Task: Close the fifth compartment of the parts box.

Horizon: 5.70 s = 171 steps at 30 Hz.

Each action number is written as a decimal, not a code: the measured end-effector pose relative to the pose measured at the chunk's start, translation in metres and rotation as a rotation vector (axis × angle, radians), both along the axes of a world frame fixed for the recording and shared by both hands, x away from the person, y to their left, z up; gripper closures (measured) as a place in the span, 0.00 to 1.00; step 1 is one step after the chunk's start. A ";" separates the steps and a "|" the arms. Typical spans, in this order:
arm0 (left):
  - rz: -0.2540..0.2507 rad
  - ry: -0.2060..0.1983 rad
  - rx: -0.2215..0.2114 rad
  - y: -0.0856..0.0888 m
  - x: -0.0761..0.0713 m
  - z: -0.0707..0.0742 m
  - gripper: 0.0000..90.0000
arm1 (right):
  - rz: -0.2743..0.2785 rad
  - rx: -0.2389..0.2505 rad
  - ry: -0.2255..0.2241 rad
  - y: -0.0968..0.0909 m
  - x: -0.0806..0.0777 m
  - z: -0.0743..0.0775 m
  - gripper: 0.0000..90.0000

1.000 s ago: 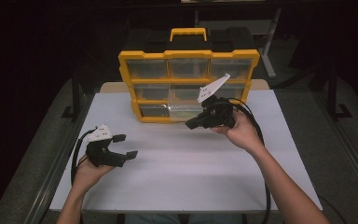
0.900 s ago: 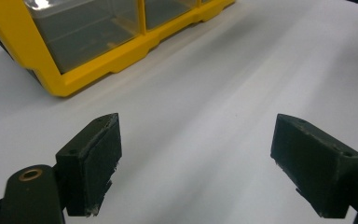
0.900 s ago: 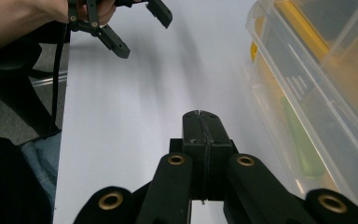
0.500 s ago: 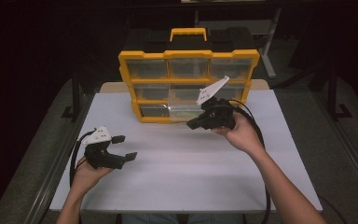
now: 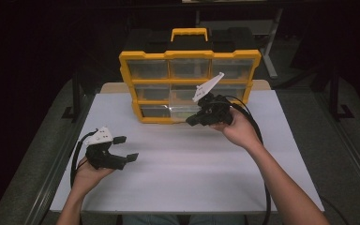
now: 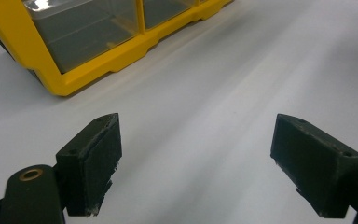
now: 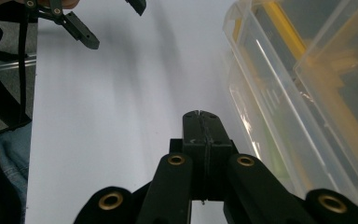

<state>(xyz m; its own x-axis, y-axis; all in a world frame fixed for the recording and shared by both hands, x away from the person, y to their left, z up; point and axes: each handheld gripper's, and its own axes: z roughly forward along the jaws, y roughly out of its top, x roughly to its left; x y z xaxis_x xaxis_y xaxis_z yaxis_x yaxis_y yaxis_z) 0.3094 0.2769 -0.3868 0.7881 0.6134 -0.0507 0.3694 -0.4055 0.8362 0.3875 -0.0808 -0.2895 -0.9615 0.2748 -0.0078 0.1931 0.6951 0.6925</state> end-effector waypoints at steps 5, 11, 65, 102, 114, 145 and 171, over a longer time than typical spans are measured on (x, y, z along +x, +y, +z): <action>-0.002 -0.001 0.004 0.000 -0.001 0.001 0.18 | 0.001 -0.018 -0.004 0.005 0.006 0.001 0.98; -0.002 0.002 -0.003 0.000 0.000 0.000 0.18 | -0.039 -0.025 0.037 0.004 0.014 -0.003 0.98; 0.011 -0.007 -0.018 0.004 -0.002 0.004 0.18 | -0.087 -0.031 0.019 0.008 0.046 0.000 0.99; 0.014 -0.008 -0.024 0.006 -0.002 0.004 0.18 | -0.128 -0.054 0.015 0.002 0.061 0.011 0.99; 0.015 -0.007 -0.026 0.006 -0.002 0.004 0.18 | -0.159 -0.069 0.017 -0.004 0.063 0.013 0.99; 0.018 -0.005 -0.031 0.007 -0.003 0.004 0.18 | -0.201 -0.087 -0.026 -0.002 0.074 0.013 0.99; 0.018 -0.007 -0.030 0.009 -0.003 0.005 0.18 | -0.263 -0.106 -0.083 0.000 0.082 0.012 0.99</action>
<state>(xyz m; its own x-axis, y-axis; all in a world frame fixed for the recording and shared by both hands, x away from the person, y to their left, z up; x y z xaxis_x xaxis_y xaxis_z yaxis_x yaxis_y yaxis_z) 0.3067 0.2859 -0.3823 0.7774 0.6258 -0.0641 0.3705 -0.3732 0.8505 0.4696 -0.0805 -0.2772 -0.8523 0.5078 -0.1252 0.3219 0.6980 0.6397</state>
